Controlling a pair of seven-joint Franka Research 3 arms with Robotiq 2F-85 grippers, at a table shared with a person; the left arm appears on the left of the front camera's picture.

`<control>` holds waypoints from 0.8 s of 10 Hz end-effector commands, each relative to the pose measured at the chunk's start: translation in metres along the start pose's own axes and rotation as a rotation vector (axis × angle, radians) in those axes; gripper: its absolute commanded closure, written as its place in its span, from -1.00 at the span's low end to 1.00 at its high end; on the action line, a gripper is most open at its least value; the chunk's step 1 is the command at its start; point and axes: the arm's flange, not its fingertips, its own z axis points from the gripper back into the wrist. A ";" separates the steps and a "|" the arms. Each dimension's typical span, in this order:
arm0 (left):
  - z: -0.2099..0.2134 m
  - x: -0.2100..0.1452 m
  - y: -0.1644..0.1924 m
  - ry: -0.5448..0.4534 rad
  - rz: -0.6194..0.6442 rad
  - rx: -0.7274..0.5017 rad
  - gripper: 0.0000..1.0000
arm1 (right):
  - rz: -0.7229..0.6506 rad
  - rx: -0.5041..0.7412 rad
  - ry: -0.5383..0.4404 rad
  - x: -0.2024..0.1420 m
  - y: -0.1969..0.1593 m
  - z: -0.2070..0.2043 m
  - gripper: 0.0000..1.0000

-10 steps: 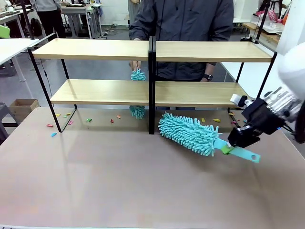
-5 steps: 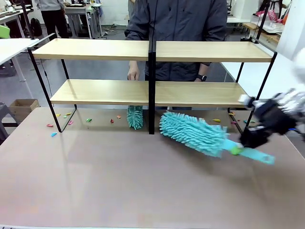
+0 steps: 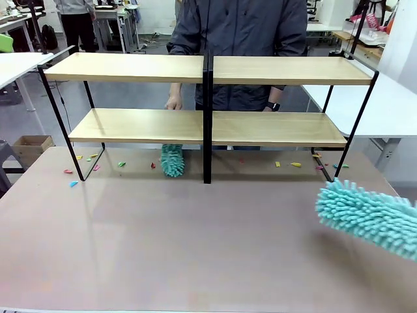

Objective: Clean the shelves.
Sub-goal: Clean another randomly selected level of the Shelf with the Duster.

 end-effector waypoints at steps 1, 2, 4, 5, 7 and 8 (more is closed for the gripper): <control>-0.001 -0.001 -0.001 0.009 0.002 0.002 -1.00 | 0.102 0.053 0.021 0.022 -0.010 0.001 0.74; -0.001 -0.001 -0.001 0.009 0.002 0.002 -1.00 | 0.098 0.060 0.013 0.030 -0.012 -0.003 0.74; -0.001 -0.001 -0.001 0.009 0.002 0.002 -1.00 | 0.122 0.030 0.009 0.063 0.001 -0.029 0.74; -0.001 -0.001 -0.001 0.009 0.002 0.002 -1.00 | 0.135 -0.005 0.023 0.095 0.013 -0.056 0.74; -0.001 -0.001 -0.001 0.009 0.002 0.002 -1.00 | 0.118 -0.086 0.048 0.149 0.025 -0.104 0.74; -0.001 -0.001 -0.001 0.009 0.002 0.002 -1.00 | 0.102 -0.112 0.023 0.174 0.026 -0.117 0.74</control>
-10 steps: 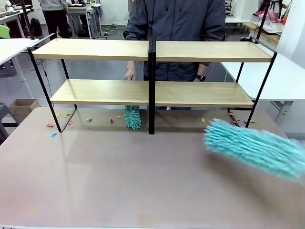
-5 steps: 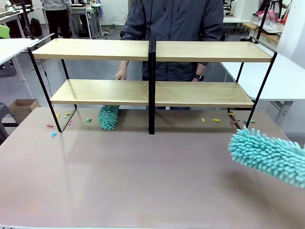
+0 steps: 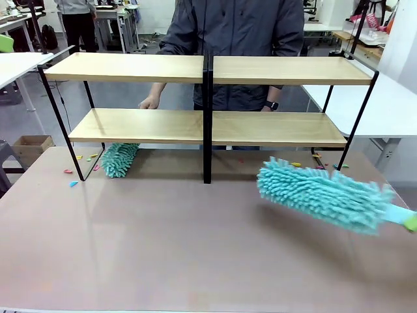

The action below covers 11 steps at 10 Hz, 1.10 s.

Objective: Clean the shelves.
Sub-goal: Clean another randomly selected level of the Shelf with the Duster.

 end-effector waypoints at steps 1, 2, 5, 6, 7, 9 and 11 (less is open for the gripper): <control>0.000 0.000 -0.001 0.006 0.001 0.003 -1.00 | -0.054 -0.044 -0.039 0.041 -0.003 -0.048 0.74; 0.000 0.000 -0.001 0.006 0.001 0.003 -1.00 | -0.050 -0.038 0.009 0.065 -0.001 -0.068 0.74; 0.000 0.000 -0.001 0.006 0.001 0.003 -1.00 | -0.080 -0.048 -0.087 0.127 0.007 -0.122 0.74; 0.000 0.000 -0.001 0.006 0.001 0.003 -1.00 | -0.110 -0.084 -0.135 0.141 0.004 -0.137 0.74; 0.000 0.000 -0.001 0.006 0.001 0.003 -1.00 | -0.135 -0.115 -0.177 0.148 0.001 -0.146 0.74; 0.000 0.000 -0.001 0.006 0.001 0.003 -1.00 | -0.165 -0.168 -0.213 0.154 -0.006 -0.160 0.74; 0.000 0.000 -0.001 0.006 0.001 0.003 -1.00 | -0.150 -0.178 -0.225 0.160 -0.014 -0.173 0.74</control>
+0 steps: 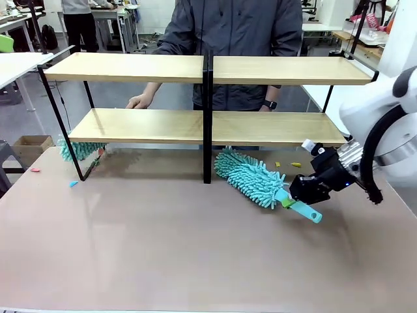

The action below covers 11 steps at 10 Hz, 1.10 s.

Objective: Clean the shelves.
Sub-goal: Clean another randomly selected level of the Shelf with the Duster.

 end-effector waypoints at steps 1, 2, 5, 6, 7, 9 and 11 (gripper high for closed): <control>0.000 0.000 -0.001 0.006 0.001 0.003 -1.00 | 0.007 -0.002 -0.072 0.011 0.000 -0.018 0.74; 0.000 0.000 -0.001 0.006 0.001 0.003 -1.00 | -0.024 -0.035 -0.089 0.013 -0.006 -0.020 0.74; 0.000 0.000 -0.001 0.006 0.001 0.003 -1.00 | -0.184 -0.131 -0.161 0.001 -0.024 0.004 0.74; 0.000 0.000 -0.001 0.006 0.001 0.003 -1.00 | -0.238 -0.173 -0.199 -0.004 -0.032 0.013 0.74; 0.000 0.000 -0.001 0.006 0.001 0.003 -1.00 | -0.286 -0.248 -0.255 -0.011 -0.039 0.025 0.74; 0.000 0.000 -0.001 0.006 0.001 0.003 -1.00 | -0.416 -0.418 -0.303 -0.034 -0.047 0.054 0.74; 0.000 0.000 -0.001 0.006 0.001 0.003 -1.00 | -0.493 -0.511 -0.320 -0.053 -0.054 0.070 0.74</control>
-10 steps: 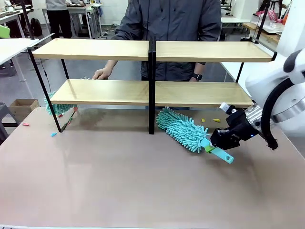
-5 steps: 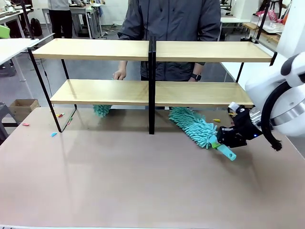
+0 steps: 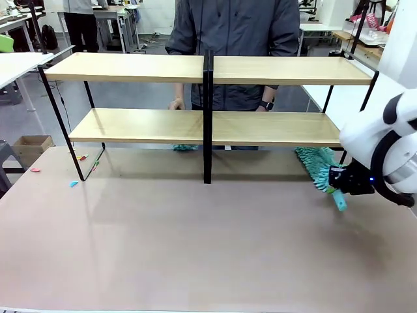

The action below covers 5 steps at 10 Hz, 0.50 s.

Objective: Clean the shelves.
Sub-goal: Clean another randomly selected level of the Shelf with the Duster.

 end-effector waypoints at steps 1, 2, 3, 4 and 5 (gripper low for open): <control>0.000 0.000 -0.001 0.007 0.001 0.003 -1.00 | -0.055 -0.119 -0.004 -0.069 -0.013 0.060 0.74; 0.000 0.000 -0.001 0.007 0.001 0.003 -1.00 | 0.027 -0.090 -0.037 -0.077 -0.006 0.063 0.74; 0.000 0.000 -0.001 0.007 0.001 0.003 -1.00 | 0.109 -0.049 -0.072 -0.086 0.005 0.063 0.74; 0.000 0.000 -0.001 0.007 0.001 0.003 -1.00 | 0.200 0.010 -0.067 -0.095 0.015 0.060 0.74; 0.000 0.000 -0.001 0.007 0.001 0.003 -1.00 | 0.222 0.072 -0.023 -0.100 0.020 0.058 0.74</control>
